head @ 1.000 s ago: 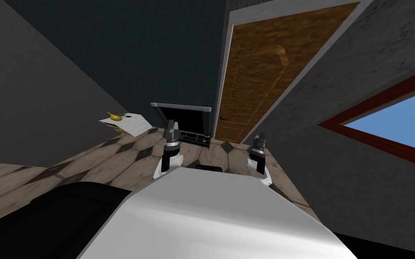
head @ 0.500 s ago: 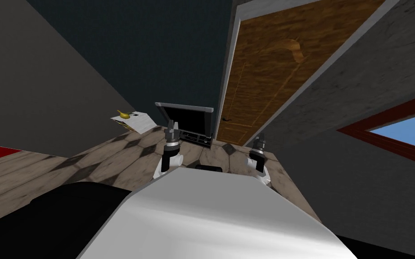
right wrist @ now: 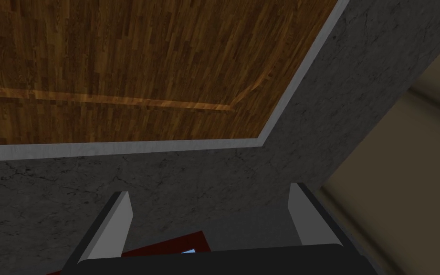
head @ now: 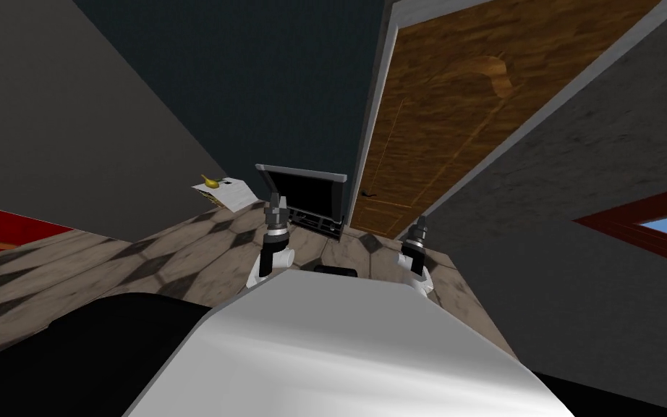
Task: Pull the door open
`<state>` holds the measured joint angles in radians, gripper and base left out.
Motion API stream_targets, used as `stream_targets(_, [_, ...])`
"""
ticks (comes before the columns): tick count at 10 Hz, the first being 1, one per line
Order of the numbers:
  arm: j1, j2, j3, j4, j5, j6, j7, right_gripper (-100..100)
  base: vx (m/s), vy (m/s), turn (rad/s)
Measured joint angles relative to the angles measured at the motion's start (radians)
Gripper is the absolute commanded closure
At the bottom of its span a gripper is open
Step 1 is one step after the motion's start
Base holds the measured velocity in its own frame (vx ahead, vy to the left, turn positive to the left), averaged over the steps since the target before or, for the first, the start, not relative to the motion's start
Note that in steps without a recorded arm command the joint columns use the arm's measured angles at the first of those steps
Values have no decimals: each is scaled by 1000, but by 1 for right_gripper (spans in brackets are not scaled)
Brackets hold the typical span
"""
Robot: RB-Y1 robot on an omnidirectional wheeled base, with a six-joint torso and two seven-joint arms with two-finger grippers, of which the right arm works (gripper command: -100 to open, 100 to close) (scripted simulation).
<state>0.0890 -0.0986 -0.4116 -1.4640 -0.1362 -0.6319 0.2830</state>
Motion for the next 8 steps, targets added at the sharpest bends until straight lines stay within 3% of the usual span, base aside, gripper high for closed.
stream_targets(2, [-28,-4,-18,62,-2,-16,7,-100,52,-41,183])
stream_targets(6, [-77,-11,-60,159,-7,-32,23,-100,47,-35,94])
stream_targets(8, [-108,-16,-87,228,-11,-46,31,-100,72,-56,238])
